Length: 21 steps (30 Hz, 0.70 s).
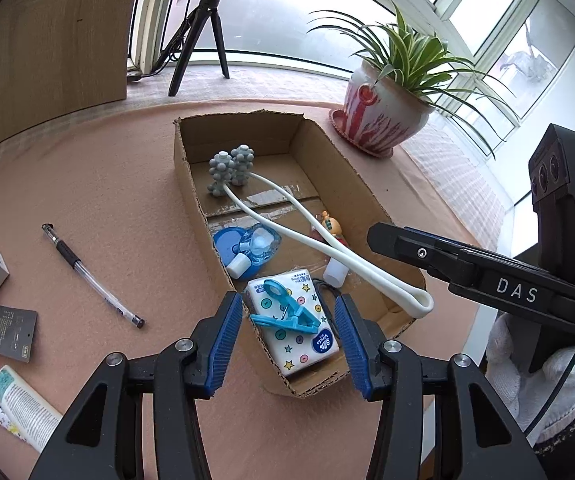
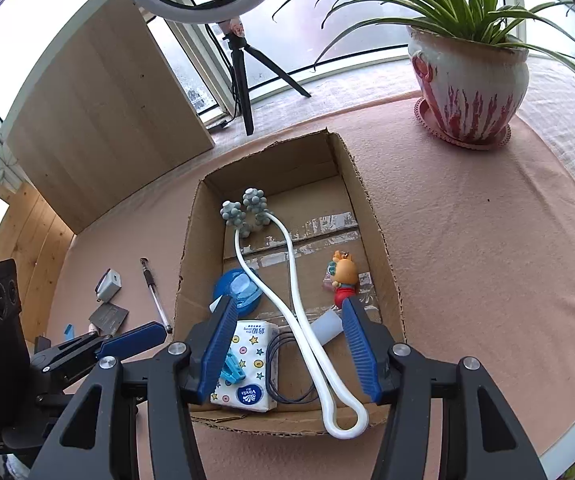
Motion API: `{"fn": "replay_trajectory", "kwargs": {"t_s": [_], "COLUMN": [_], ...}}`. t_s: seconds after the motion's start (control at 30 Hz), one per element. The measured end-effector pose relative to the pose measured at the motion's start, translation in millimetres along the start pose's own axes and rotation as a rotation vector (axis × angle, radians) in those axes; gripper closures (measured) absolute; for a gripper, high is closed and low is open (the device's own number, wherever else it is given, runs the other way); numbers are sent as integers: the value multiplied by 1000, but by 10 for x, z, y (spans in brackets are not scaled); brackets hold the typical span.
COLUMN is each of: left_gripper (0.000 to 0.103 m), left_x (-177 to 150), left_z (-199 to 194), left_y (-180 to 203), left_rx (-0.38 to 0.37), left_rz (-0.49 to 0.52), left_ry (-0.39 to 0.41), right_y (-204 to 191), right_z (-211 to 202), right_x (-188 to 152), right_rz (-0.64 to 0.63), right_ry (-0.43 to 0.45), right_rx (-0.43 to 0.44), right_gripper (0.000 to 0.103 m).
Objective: Organize objects
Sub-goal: 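Open both grippers to drop the figurine and cable into the box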
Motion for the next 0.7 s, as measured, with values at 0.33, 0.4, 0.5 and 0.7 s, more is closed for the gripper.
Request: {"fn": "replay_trajectory", "kwargs": {"t_s": [0.33,0.4,0.5,0.7], "left_gripper": [51,51,51,51], "left_x": [-112,-149,-215,-375], "left_z": [-321,-408,-544,-796], "left_y": [-436,-579,-837,-1416], "left_rx": [42,58,80,141], "left_rz": [-80,-100,-142,-235], "left_ry": [37,41,50,68], "right_y": [-216,-297,-440,-811], "right_z": [48,57,91,247], "right_x": [-85,-93,-104,-147], "right_rz": [-37,-50,-73,-130], "right_ry": [-7,-5,-9,-30], "right_rx": [12,19,36,69], "right_gripper": [50,50,50,49]}}
Point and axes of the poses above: each gripper's, at about its wrist camera, not at the fingertips, and z roughly the way its jaws point, y to its right, x to its top, the point moved 6 cm from there along z, roughly the way its jaws point, and after that the axes turned 8 degrees about x, right-handed, at the moved point
